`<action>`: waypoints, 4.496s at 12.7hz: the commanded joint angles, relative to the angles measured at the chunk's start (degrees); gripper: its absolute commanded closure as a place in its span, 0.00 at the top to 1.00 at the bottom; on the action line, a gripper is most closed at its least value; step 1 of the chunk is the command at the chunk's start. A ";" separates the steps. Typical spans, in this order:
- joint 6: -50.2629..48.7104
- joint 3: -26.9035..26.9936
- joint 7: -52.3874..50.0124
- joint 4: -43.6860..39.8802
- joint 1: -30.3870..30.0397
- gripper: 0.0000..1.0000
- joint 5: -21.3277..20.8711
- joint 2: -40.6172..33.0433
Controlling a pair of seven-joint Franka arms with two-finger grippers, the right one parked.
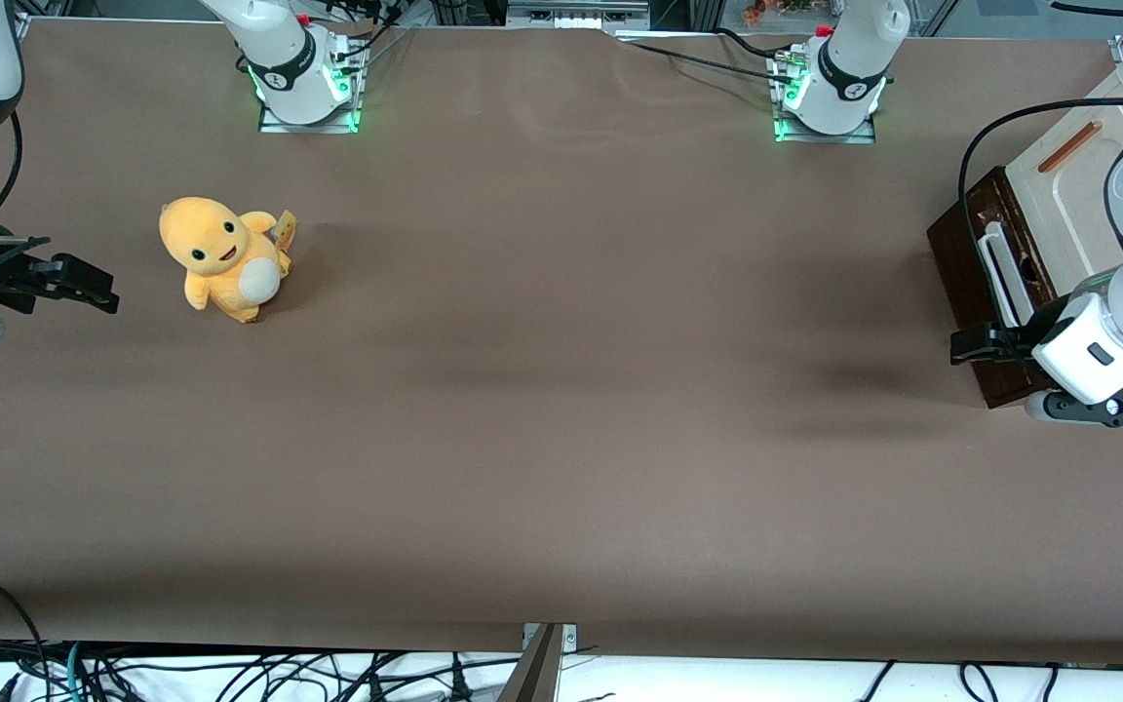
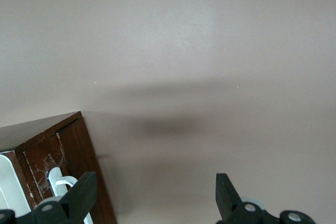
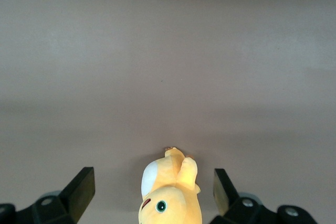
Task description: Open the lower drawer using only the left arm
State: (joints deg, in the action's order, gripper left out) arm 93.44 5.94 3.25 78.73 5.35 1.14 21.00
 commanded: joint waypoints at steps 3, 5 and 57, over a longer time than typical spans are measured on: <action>-0.54 0.30 0.17 -0.69 0.36 1.00 -0.35 0.62; -0.54 0.30 0.17 -0.60 0.28 1.00 -0.53 0.62; -9.60 -13.85 -58.70 32.09 5.29 1.00 -58.71 6.86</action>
State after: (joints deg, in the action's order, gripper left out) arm 84.85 -7.62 -53.37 109.28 10.16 -55.58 27.70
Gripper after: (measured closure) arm 0.000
